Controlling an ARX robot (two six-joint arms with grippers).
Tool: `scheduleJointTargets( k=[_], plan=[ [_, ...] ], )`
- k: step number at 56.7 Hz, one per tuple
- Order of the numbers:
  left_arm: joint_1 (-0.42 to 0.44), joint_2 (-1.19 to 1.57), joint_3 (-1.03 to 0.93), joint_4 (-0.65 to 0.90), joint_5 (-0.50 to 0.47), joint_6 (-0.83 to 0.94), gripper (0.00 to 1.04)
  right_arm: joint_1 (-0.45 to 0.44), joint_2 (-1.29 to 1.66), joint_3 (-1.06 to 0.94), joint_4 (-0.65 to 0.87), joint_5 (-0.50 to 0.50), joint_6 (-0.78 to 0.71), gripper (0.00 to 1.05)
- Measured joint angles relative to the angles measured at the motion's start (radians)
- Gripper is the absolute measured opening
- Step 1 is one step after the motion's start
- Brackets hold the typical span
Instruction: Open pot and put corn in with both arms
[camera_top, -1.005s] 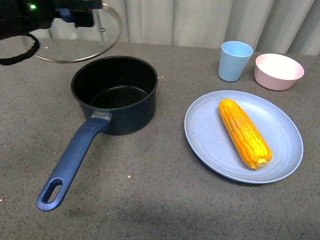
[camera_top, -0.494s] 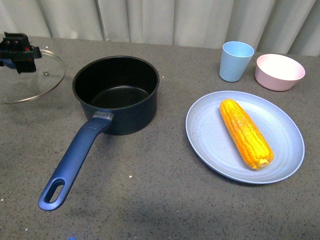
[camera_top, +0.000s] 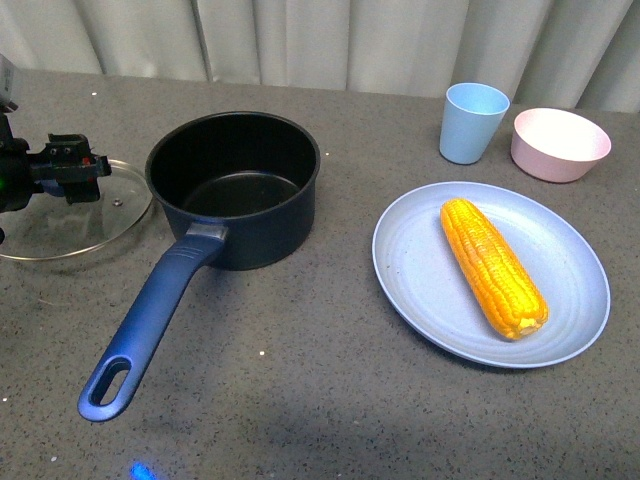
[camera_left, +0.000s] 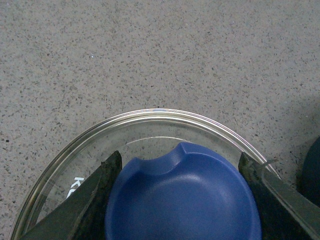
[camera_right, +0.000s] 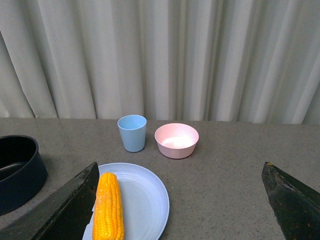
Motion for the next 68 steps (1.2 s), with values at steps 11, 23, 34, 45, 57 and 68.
scheduleJointTargets(
  k=[11,23,34,45,57,68],
  plan=[
    [-0.001,0.013,0.0,-0.014,0.007,0.003,0.63,0.0,0.0,0.0,0.0,0.0,0.0,0.95],
    [0.0,0.013,0.005,-0.043,0.018,0.006,0.63,0.0,0.0,0.0,0.0,0.0,0.0,0.95],
    [0.003,0.013,0.01,-0.069,0.026,0.007,0.68,0.0,0.0,0.0,0.0,0.0,0.0,0.95],
    [0.008,-0.002,0.008,-0.079,0.032,0.006,0.98,0.0,0.0,0.0,0.0,0.0,0.0,0.95],
    [0.011,-0.109,-0.051,-0.063,-0.011,-0.008,0.98,0.0,0.0,0.0,0.0,0.0,0.0,0.95],
    [0.006,-0.343,-0.245,0.002,-0.06,0.014,0.98,0.0,0.0,0.0,0.0,0.0,0.0,0.95]
  ],
)
